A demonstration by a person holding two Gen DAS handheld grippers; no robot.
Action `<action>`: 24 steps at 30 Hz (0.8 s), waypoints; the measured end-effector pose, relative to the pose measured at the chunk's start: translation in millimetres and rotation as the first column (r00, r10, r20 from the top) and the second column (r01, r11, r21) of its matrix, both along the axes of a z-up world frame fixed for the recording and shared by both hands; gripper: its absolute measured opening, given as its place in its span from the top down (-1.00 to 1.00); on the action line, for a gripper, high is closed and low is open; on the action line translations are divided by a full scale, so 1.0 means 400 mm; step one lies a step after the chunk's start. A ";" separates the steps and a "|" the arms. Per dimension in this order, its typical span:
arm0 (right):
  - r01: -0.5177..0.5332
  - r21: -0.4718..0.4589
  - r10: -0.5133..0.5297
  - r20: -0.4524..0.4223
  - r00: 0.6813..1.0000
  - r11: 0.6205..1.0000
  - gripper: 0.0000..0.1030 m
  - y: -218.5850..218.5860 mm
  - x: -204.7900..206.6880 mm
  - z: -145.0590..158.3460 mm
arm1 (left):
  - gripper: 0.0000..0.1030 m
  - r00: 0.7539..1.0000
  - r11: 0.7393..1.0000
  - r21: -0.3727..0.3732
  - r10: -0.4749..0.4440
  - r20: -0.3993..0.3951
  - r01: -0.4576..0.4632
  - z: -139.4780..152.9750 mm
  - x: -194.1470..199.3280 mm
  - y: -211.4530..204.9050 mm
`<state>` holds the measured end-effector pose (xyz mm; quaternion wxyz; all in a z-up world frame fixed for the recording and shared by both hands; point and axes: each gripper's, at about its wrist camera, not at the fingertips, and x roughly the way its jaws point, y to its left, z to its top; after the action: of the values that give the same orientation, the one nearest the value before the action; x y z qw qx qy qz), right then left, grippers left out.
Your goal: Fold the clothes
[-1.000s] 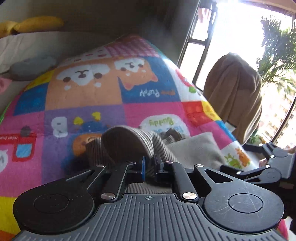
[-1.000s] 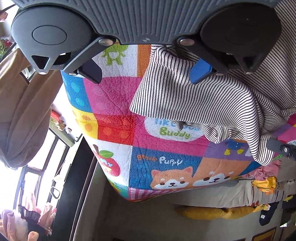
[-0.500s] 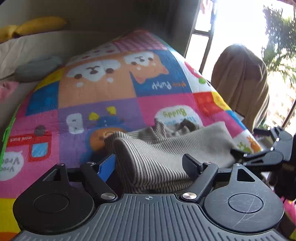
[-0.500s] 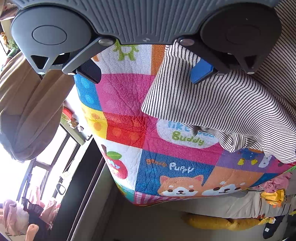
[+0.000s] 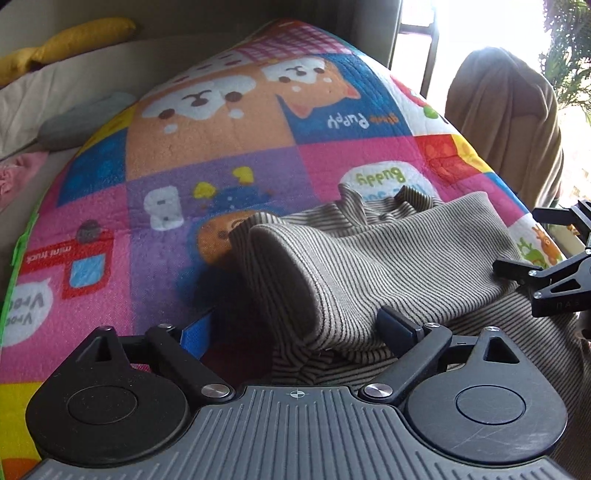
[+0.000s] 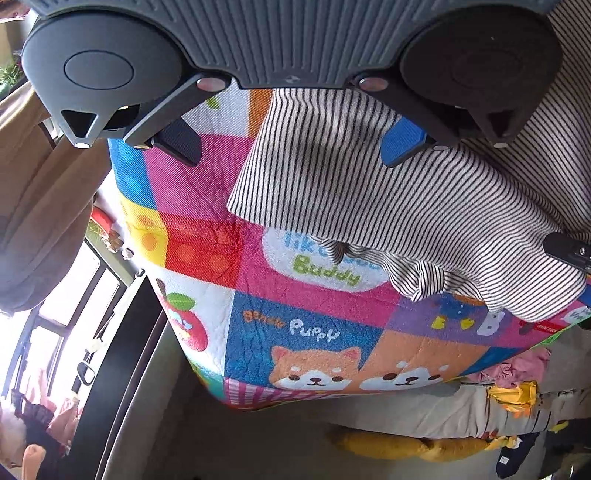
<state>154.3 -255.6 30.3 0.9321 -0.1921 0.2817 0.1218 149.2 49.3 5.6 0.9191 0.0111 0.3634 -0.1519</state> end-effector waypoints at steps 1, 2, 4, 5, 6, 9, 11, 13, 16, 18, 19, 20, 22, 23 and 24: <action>-0.016 0.034 0.017 -0.006 1.000 0.999 -1.00 0.000 -0.007 0.013 | -0.85 1.000 1.000 0.000 -0.002 0.008 0.002 0.007 -0.002 -0.002; -0.033 0.067 0.034 -0.013 0.999 0.997 -1.00 0.000 -0.014 0.025 | -0.84 1.000 1.000 0.002 -0.003 0.016 0.003 0.013 -0.004 -0.004; -0.065 0.118 0.069 -0.030 0.997 0.991 -1.00 0.011 -0.026 0.040 | -0.84 1.000 1.000 0.012 -0.009 0.029 0.008 0.022 -0.006 -0.009; -0.080 0.123 0.085 -0.040 0.996 0.989 -1.00 0.020 -0.028 0.038 | -0.84 0.999 1.000 0.020 -0.013 0.033 0.013 0.023 -0.007 -0.012; -0.093 0.122 0.099 -0.049 0.994 0.988 -1.00 0.031 -0.030 0.034 | -0.84 0.999 0.999 0.031 -0.017 0.035 0.016 0.021 -0.008 -0.015; -0.086 0.052 0.091 -0.098 0.991 0.995 -1.00 0.065 -0.018 -0.018 | -0.85 0.999 0.998 0.055 -0.025 0.034 0.023 0.011 -0.010 -0.019; -0.081 0.045 0.086 -0.122 0.989 0.996 -1.00 0.070 -0.014 -0.037 | -0.85 0.999 0.998 0.052 -0.025 0.029 0.024 0.007 -0.012 -0.014; -0.086 0.060 0.093 -0.120 0.988 0.994 -1.00 0.064 -0.017 -0.029 | -0.87 0.999 0.999 0.044 -0.024 0.027 0.022 0.007 -0.013 -0.007; -0.097 0.106 0.106 -0.085 0.991 0.990 -1.00 0.047 -0.022 0.013 | -0.86 0.999 1.000 0.014 -0.017 0.028 0.016 0.017 -0.009 0.005; -0.082 0.133 0.091 -0.057 0.994 0.988 -1.00 0.034 -0.013 0.040 | -0.86 0.999 1.000 0.003 -0.006 0.035 0.006 0.024 -0.002 0.010; -0.065 0.140 0.072 -0.045 0.996 0.988 -1.00 0.028 -0.002 0.049 | -0.86 0.999 1.000 0.007 0.001 0.040 -0.001 0.027 0.002 0.011; -0.041 0.144 0.048 -0.039 0.998 0.989 -1.00 0.022 0.011 0.054 | -0.86 0.999 1.000 0.011 0.008 0.044 -0.008 0.028 0.006 0.012; 0.009 0.135 -0.002 -0.056 0.998 0.991 -1.00 0.013 0.047 0.039 | -0.86 0.999 1.000 0.025 0.015 0.037 -0.016 0.023 0.015 0.014; 0.034 0.124 -0.026 -0.070 0.997 0.992 -1.00 0.010 0.067 0.027 | -0.86 0.999 0.999 0.031 0.017 0.032 -0.018 0.019 0.018 0.014; 0.059 0.109 -0.050 -0.084 0.995 0.992 -1.00 0.008 0.086 0.011 | -0.86 1.000 0.999 0.036 0.017 0.026 -0.018 0.014 0.020 0.015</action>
<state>188.5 -252.4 34.9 0.9322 -0.1269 0.3170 0.1197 157.1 55.4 11.4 0.9246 0.0263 0.3543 -0.1371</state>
